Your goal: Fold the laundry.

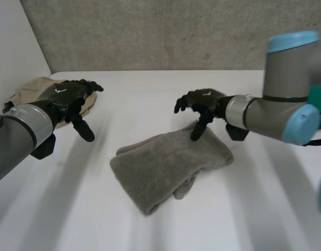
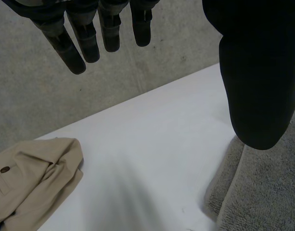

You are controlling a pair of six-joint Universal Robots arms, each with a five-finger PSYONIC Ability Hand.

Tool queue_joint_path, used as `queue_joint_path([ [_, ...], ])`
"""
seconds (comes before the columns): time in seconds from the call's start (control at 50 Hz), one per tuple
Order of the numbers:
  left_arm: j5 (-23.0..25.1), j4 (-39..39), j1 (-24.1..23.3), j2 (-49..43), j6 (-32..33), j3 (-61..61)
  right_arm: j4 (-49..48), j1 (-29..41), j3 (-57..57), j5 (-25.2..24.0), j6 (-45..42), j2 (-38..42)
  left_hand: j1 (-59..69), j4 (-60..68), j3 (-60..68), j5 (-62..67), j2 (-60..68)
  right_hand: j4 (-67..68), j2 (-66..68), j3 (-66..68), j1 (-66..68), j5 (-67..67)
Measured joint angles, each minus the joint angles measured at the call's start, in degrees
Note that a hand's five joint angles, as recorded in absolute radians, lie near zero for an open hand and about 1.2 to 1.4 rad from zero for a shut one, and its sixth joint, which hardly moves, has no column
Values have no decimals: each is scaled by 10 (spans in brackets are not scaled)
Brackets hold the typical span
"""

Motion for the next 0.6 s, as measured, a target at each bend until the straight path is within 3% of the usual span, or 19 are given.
queue_joint_path([
  [0.18,4,7,1,1,7,-3,52,31,-164,22,-1,153,0,0,0,0,0,17,18,19,17,18],
  [0.22,5,11,0,-3,11,-2,50,35,-177,30,-1,167,0,0,0,0,0,89,102,101,100,84],
  [0.3,5,18,1,-14,16,2,37,40,-184,46,-3,165,0,0,0,0,0,370,376,370,350,348],
  [0.4,8,28,9,-35,21,12,19,41,-170,64,-6,107,0,0,0,0,0,401,390,394,350,367],
  [0.6,51,57,51,-162,37,88,-46,41,-1,56,-22,-142,0,0,0,0,0,402,390,395,350,367],
])
